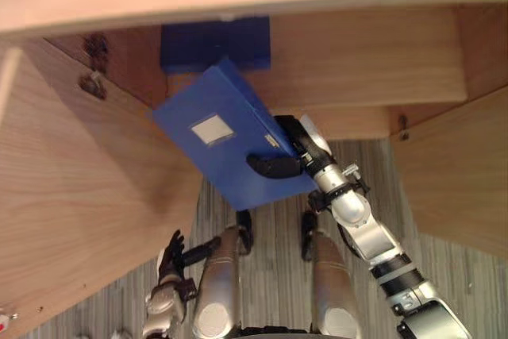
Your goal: Walk over to the cabinet, pick up the folder, carry it to the office cabinet, place the folder inside the office cabinet, then close the office cabinet door
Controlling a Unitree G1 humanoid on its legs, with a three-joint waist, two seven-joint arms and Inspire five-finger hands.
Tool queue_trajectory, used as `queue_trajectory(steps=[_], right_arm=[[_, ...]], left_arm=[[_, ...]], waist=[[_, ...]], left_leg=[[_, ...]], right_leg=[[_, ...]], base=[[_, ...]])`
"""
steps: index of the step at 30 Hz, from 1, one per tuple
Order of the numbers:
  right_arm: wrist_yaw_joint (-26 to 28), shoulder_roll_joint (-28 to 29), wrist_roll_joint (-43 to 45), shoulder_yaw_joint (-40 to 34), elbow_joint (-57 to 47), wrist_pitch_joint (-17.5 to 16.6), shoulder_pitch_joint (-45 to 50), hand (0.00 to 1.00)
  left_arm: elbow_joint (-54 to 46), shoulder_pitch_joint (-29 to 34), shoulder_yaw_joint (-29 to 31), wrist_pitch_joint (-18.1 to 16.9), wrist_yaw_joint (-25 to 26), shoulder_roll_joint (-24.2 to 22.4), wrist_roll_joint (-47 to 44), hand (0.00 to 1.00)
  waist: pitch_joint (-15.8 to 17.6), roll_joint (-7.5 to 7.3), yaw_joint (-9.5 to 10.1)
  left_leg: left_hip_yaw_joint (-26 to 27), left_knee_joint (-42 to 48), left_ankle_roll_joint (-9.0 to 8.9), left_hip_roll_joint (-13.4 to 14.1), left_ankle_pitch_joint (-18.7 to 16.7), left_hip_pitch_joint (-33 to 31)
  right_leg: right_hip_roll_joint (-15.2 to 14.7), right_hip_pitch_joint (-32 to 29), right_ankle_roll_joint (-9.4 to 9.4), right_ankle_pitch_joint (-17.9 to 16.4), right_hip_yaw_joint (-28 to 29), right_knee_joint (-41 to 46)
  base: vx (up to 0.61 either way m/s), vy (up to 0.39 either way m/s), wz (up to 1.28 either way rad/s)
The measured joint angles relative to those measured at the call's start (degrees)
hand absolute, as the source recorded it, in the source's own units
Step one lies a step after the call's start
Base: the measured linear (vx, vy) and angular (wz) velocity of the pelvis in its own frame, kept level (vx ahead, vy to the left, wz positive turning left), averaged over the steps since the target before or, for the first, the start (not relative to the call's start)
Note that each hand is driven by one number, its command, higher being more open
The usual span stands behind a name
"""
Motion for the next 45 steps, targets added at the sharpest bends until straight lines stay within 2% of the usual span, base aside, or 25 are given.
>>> queue_trajectory(steps=[2, 6, 12, 18, 19, 24, 28, 36, 41, 45], right_arm=[[-0.9, 1.5, 4.8, -2.7, 0.0, 0.3, -1.1, 0.0], [-6.9, 6.3, 23.8, -11.3, -0.2, -0.1, -10.1, 0.0], [-15.2, 7.3, 39.7, -21.1, -0.2, -4.3, -19.7, 0.0], [-21.2, 7.6, 48.2, -25.6, 3.5, -6.6, -27.5, 0.0], [-21.8, 7.6, 49.2, -26.0, 4.6, -6.7, -28.8, 1.0], [-24.9, 8.2, 59.3, -29.2, 12.6, -6.9, -37.3, 1.0], [-25.1, 8.2, 62.8, -29.1, 15.1, -6.9, -40.7, 1.0], [-24.6, 6.4, 63.4, -28.4, 16.0, -6.8, -46.0, 1.0], [-22.5, 3.6, 63.3, -24.0, 18.8, -6.3, -46.0, 1.0], [-18.9, -0.4, 62.4, -17.1, 21.1, -3.0, -46.0, 1.0]], left_arm=[[-1.6, -1.6, 0.1, -0.1, 0.1, -0.2, -0.8, 1.0], [-7.1, -4.6, 1.3, -0.3, 0.5, -2.4, -2.9, 1.0], [-11.9, -5.0, 2.1, -0.7, 1.7, -3.6, -4.9, 1.0], [-13.9, -5.4, 2.4, -0.7, 4.1, -4.8, -7.6, 1.0], [-14.1, -5.5, 2.4, -0.7, 4.4, -4.9, -7.7, 1.0], [-15.6, -6.5, 2.3, -0.8, 6.3, -6.1, -9.7, 1.0], [-15.9, -7.0, 1.9, -0.8, 6.4, -6.2, -9.8, 1.0], [-15.9, -7.0, 1.9, -0.9, 7.3, -6.5, -11.4, 1.0], [-15.7, -7.0, 1.9, -1.1, 7.3, -6.9, -12.0, 1.0], [-15.0, -7.0, 1.8, -1.5, 6.8, -6.9, -13.1, 1.0]], waist=[[0.9, -0.01, 0.51], [1.1, 0.03, 1.03], [1.9, 0.0, 2.95], [1.9, -0.01, 3.34], [1.9, -0.01, 3.35], [1.9, -0.01, 3.99], [1.9, -0.01, 4.08], [1.8, -0.08, 4.05], [1.8, -0.11, 3.37], [1.7, -0.23, 2.42]], left_leg=[[0.0, 2.8, 0.04, 0.6, -0.7, -3.0], [-1.3, 10.2, 0.48, 2.3, -1.8, -13.4], [-1.8, 12.8, 0.42, 3.2, -2.0, -17.8], [-1.9, 13.3, 0.42, 3.7, -2.0, -19.4], [-2.0, 13.3, 0.42, 3.7, -2.0, -19.5], [-2.3, 13.1, 0.37, 3.8, -1.9, -20.2], [-2.9, 12.9, 0.22, 3.8, -1.8, -20.6], [-3.3, 12.2, -0.06, 3.7, -1.5, -20.3], [-3.2, 11.2, -0.2, 3.7, -1.3, -19.3], [-2.5, 10.1, -0.09, 3.8, -1.3, -18.2]], right_leg=[[0.0, -3.2, -0.22, -0.9, 0.1, 3.0], [0.7, -13.2, -0.59, -2.4, -0.1, 10.1], [1.0, -17.6, -0.91, -2.9, -0.2, 12.8], [1.2, -18.8, -0.94, -2.9, -0.6, 12.8], [1.2, -18.9, -0.94, -2.9, -0.6, 12.8], [1.3, -19.3, -0.98, -2.8, -1.0, 12.4], [1.3, -19.3, -0.98, -2.8, -1.7, 12.1], [1.2, -18.7, -1.03, -2.8, -2.3, 11.4], [1.3, -17.7, -1.15, -2.5, -2.4, 10.2], [1.4, -16.8, -1.31, -1.9, -2.3, 9.1]], base=[[-0.12, -0.006, -0.06], [-0.09, -0.026, -0.04], [-0.05, -0.028, -0.01], [0.0, 0.0, 0.0], [0.0, 0.0, 0.0], [0.0, -0.019, 0.01], [0.0, -0.021, 0.04], [0.0, -0.003, 0.0], [0.0, 0.0, 0.0], [0.0, -0.007, -0.04]])
